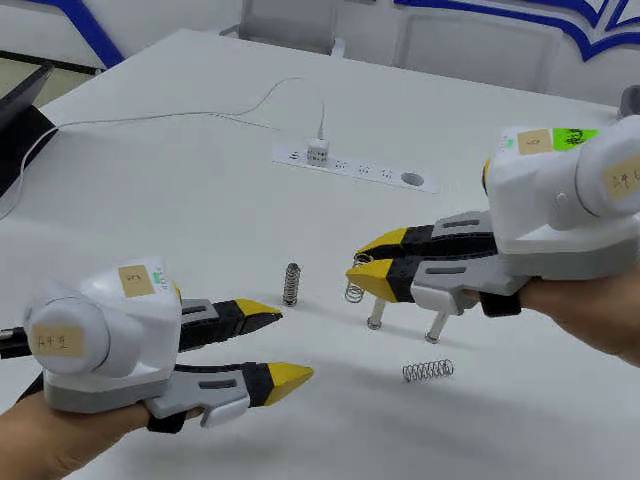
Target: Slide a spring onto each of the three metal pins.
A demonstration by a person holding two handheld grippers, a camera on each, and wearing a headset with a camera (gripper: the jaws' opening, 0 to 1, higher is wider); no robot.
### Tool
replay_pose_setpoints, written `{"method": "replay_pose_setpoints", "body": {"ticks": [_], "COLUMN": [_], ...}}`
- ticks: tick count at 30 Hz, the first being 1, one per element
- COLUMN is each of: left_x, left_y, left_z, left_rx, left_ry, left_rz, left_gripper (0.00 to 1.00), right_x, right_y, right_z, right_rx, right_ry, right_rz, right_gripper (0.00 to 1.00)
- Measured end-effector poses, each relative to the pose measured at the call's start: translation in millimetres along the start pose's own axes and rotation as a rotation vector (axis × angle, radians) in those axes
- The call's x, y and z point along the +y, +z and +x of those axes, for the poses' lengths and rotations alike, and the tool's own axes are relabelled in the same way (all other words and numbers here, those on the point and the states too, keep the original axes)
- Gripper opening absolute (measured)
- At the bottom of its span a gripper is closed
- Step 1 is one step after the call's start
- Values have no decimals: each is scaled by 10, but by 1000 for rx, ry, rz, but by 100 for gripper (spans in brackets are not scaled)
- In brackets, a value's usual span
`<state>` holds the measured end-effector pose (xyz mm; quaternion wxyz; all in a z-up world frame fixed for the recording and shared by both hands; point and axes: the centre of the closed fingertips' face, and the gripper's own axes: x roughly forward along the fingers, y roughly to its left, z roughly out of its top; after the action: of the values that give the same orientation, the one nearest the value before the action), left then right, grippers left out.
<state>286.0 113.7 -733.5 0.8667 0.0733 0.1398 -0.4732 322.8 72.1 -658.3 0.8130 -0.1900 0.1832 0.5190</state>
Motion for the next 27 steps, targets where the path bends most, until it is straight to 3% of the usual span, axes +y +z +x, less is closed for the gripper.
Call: {"method": "replay_pose_setpoints", "body": {"ticks": [4,10,15,20,27], "left_x": [25,47,51,51,46], "left_y": [-15,-69,-66,-86,-91], "left_z": [-24,-39,-44,-41,-33], "left_rx": [-1,2,2,6,8], "left_ry": [11,21,26,24,23], "left_rz": [-3,-19,-11,-14,-17], "left_gripper": [42,45,46,47,47], "right_x": [-229,-416,-480,-483,-509], "right_y": [-41,-197,-356,-457,-509], "right_z": [-43,11,64,110,150], "right_rx": [-6,3,20,41,41], "right_ry": [-89,-142,-154,-159,-161], "right_rz": [21,61,107,108,125], "right_gripper": [12,11,11,11,11]}}
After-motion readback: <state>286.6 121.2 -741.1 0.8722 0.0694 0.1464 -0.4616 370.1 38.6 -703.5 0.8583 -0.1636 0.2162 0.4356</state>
